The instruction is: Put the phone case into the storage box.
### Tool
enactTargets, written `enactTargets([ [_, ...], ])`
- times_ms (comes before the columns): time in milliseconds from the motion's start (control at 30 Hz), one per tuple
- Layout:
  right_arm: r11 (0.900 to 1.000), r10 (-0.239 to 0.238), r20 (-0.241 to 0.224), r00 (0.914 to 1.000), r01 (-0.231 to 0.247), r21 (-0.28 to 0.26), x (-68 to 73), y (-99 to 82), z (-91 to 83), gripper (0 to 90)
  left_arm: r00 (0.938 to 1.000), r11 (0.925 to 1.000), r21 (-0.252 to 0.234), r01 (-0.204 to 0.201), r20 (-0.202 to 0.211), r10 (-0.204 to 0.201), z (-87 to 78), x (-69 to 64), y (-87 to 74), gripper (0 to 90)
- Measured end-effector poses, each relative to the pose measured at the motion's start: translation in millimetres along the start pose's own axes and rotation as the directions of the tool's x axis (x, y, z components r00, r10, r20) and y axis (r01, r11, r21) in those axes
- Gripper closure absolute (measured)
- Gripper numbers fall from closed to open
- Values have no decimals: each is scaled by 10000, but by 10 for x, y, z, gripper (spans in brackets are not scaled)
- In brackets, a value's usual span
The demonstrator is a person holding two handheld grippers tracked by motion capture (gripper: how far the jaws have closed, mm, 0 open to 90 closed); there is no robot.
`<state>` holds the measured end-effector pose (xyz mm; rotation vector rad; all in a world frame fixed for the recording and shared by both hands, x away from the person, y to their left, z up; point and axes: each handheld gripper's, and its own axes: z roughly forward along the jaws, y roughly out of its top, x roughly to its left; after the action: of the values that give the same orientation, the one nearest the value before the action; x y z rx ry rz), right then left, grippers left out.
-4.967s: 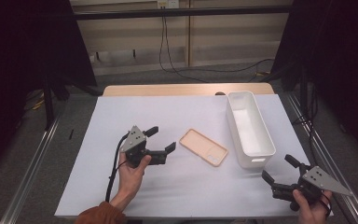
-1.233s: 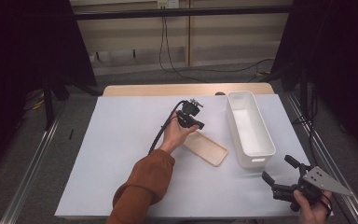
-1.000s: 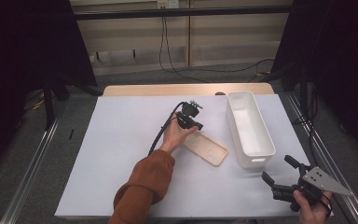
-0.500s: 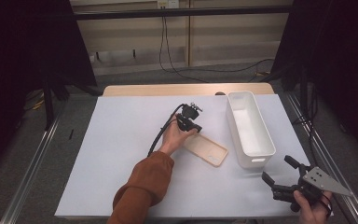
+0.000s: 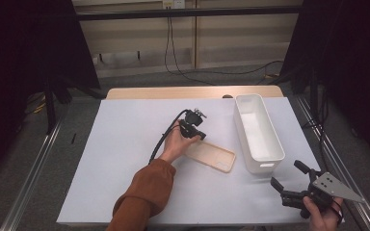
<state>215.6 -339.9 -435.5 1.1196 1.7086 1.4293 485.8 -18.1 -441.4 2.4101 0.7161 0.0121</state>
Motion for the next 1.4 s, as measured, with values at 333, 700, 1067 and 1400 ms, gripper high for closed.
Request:
enactTargets([
  [333, 10000, -21, 53, 10000, 21, -16, -1, 1, -4, 0, 9999, 10000, -7, -31, 101, 31, -64, -8, -96, 900],
  [700, 10000, -96, 139, 9999, 96, 20, -7, -1, -5, 0, 9998, 10000, 19, -67, 168, 67, -141, -52, -210, 900],
  [1067, 9999, -113, 246, 9996, 113, -8, -1, 0, 3, 0, 9997, 9995, 218, -206, 112, 204, -171, -80, -349, 900],
  [1400, 9999, -154, 229, 9996, 154, -1, 3, 0, 1, 0, 9992, 9984, 412, -393, -19, 394, -223, -160, -410, 900],
])
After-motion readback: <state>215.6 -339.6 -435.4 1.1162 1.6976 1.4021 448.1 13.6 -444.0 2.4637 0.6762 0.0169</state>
